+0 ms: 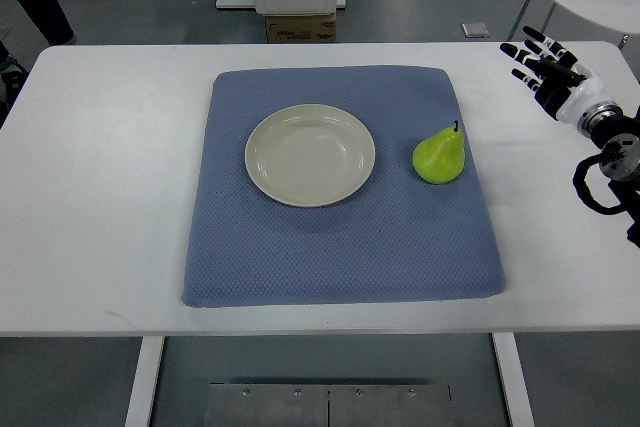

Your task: Place pear on plate with right hand

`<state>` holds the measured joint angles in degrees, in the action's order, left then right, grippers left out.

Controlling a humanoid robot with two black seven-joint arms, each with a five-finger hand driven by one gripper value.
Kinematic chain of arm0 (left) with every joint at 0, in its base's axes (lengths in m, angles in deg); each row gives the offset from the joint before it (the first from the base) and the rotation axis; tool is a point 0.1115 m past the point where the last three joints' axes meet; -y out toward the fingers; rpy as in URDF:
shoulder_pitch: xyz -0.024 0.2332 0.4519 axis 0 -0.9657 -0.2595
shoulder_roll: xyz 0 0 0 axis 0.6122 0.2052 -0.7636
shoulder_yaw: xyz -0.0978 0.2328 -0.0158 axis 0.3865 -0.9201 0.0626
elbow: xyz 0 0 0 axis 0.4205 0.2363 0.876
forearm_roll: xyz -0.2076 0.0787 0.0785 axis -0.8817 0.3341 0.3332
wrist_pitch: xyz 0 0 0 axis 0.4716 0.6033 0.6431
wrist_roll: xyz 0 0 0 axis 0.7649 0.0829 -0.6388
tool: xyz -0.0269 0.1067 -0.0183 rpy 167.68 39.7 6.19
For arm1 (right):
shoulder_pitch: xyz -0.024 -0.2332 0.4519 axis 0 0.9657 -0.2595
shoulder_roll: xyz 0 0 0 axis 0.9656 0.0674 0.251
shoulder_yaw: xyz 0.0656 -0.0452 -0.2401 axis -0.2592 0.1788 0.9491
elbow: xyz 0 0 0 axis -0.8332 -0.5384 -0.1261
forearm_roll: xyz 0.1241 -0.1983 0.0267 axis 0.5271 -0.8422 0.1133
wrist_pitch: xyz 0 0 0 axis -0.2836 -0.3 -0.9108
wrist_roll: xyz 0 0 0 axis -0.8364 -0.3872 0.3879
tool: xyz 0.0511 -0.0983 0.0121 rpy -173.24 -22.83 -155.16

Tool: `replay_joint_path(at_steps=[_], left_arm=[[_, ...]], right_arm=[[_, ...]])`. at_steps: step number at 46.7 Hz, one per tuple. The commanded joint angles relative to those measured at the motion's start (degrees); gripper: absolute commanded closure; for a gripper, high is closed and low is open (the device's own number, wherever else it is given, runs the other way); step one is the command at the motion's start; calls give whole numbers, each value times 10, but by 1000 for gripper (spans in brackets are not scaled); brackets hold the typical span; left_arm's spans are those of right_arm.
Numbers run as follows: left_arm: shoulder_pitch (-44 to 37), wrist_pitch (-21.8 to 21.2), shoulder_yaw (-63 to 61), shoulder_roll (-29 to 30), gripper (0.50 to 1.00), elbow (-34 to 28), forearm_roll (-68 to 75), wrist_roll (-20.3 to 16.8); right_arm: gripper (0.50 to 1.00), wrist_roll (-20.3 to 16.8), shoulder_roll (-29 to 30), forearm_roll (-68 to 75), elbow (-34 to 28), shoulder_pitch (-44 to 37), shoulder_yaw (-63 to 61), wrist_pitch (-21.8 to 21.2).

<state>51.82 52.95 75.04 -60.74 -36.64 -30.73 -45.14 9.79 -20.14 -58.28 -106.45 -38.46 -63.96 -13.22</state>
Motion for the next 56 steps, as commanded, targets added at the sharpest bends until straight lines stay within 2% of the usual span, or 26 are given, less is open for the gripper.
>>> replay_joint_path(at_steps=[1,31,46,56], left_arm=[[0,1,0,0,500,0,0,0],[1,0,1,0,500,0,-1,0],[1,0,0,0,500,0,-1,0],[1,0,0,0,500,0,-1,0]], right_arm=[[500,0,0,0,0,0,0,-1],[500,3,2,0,3,5,1,0],[500,75,16,0,3,5,1,1],[500,83,28,1,6,6,-1,12]])
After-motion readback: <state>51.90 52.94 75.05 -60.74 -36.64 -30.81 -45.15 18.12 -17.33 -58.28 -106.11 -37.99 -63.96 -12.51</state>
